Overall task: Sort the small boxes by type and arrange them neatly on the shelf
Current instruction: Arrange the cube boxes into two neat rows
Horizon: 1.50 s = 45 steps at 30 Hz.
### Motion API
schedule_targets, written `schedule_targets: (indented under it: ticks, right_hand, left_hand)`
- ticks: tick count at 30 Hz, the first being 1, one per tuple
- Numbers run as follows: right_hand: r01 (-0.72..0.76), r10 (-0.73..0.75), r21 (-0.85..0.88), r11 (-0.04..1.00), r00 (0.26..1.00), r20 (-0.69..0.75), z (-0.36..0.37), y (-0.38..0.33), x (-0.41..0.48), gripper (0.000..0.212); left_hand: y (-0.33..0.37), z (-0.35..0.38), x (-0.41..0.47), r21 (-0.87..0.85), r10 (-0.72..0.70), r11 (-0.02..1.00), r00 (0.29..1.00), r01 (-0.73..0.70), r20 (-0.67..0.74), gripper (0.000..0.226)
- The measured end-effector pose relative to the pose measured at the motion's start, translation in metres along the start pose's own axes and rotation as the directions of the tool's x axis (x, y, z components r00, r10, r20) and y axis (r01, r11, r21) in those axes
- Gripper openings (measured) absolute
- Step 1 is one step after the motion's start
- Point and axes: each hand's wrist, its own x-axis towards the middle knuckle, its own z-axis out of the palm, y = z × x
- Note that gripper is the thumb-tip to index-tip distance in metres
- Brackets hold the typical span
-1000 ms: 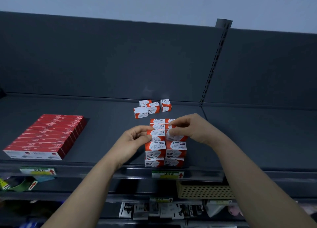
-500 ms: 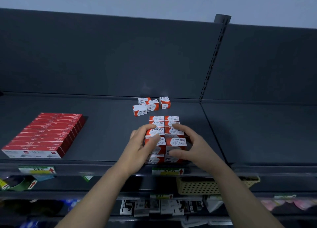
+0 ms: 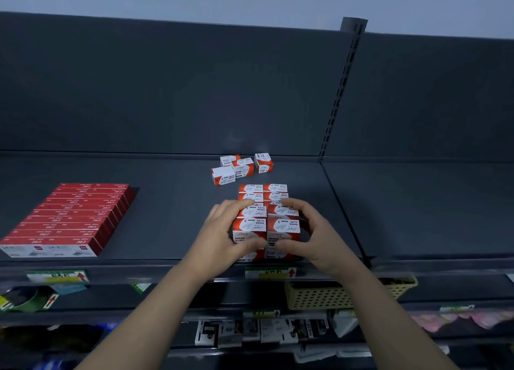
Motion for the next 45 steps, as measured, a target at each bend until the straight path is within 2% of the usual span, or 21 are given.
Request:
schedule_targets:
  ticks: [3, 9, 15, 17, 20, 23, 26, 29, 32, 35, 38, 41, 45]
  right_hand:
    - [0.011, -0.011, 0.019, 1.0, 1.0, 0.009, 0.0, 0.001, -0.001, 0.059]
    - [-0.005, 0.003, 0.06, 0.998, 1.0, 0.031, -0.001, 0.002, 0.002, 0.059]
    - [0.039, -0.04, 0.068, 0.997, 0.999, 0.015, -0.008, -0.003, 0.005, 0.069]
    - [0.046, -0.048, 0.078, 0.996, 0.999, 0.024, -0.014, -0.01, 0.008, 0.064]
    - [0.052, -0.05, 0.082, 0.995, 0.998, -0.023, -0.022, -0.021, 0.022, 0.043]
    - [0.026, -0.04, -0.087, 0.996, 0.987, -0.158, -0.026, -0.027, 0.049, 0.025]
    - [0.009, -0.062, -0.267, 0.964, 0.979, -0.192, -0.029, -0.025, 0.082, 0.025]
    - [0.001, -0.059, -0.4, 0.916, 0.989, -0.133, -0.03, -0.019, 0.116, 0.03]
    - [0.02, -0.058, -0.532, 0.847, 0.997, -0.055, -0.027, -0.017, 0.148, 0.035]
    - [0.056, -0.056, -0.655, 0.754, 0.998, 0.02, -0.023, -0.015, 0.179, 0.035]
    - [0.083, -0.04, -0.699, 0.71, 0.996, 0.077, -0.018, -0.013, 0.202, 0.039]
    - [0.128, -0.062, -0.749, 0.65, 0.991, 0.116, -0.012, -0.013, 0.218, 0.048]
    - [0.164, -0.092, -0.757, 0.632, 0.986, 0.136, -0.008, -0.008, 0.229, 0.029]
  left_hand:
    - [0.001, -0.002, -0.003, 0.016, -0.009, 1.0, 1.0, 0.009, 0.027, 0.089]
    - [0.002, 0.0, 0.0, 0.015, -0.015, 1.0, 1.0, 0.015, 0.0, 0.071]
    - [0.002, -0.005, 0.002, -0.037, -0.031, 0.999, 0.999, 0.031, 0.006, 0.073]
    - [0.003, -0.011, 0.004, -0.098, -0.028, 0.995, 0.999, 0.026, -0.018, 0.067]
    - [0.003, -0.02, 0.016, -0.173, -0.01, 0.985, 0.992, -0.011, -0.125, 0.049]
    - [-0.005, -0.028, 0.036, -0.133, -0.055, 0.991, 0.966, 0.021, -0.254, 0.027]
    - [-0.025, -0.035, 0.062, -0.025, -0.141, 0.99, 0.936, 0.14, -0.322, 0.026]
    - [-0.048, -0.041, 0.088, 0.126, -0.255, 0.944, 0.918, 0.304, -0.303, 0.04]
    - [-0.065, -0.041, 0.108, 0.255, -0.392, 0.861, 0.894, 0.439, -0.216, 0.057]
    - [-0.077, -0.039, 0.119, 0.288, -0.455, 0.831, 0.88, 0.476, -0.14, 0.062]
    - [-0.088, -0.036, 0.128, 0.307, -0.473, 0.817, 0.872, 0.489, -0.128, 0.056]
    - [-0.09, -0.036, 0.132, 0.202, -0.468, 0.848, 0.871, 0.491, -0.15, 0.04]
    - [-0.079, -0.038, 0.126, -0.162, -0.473, 0.88, 0.851, 0.445, -0.23, 0.031]
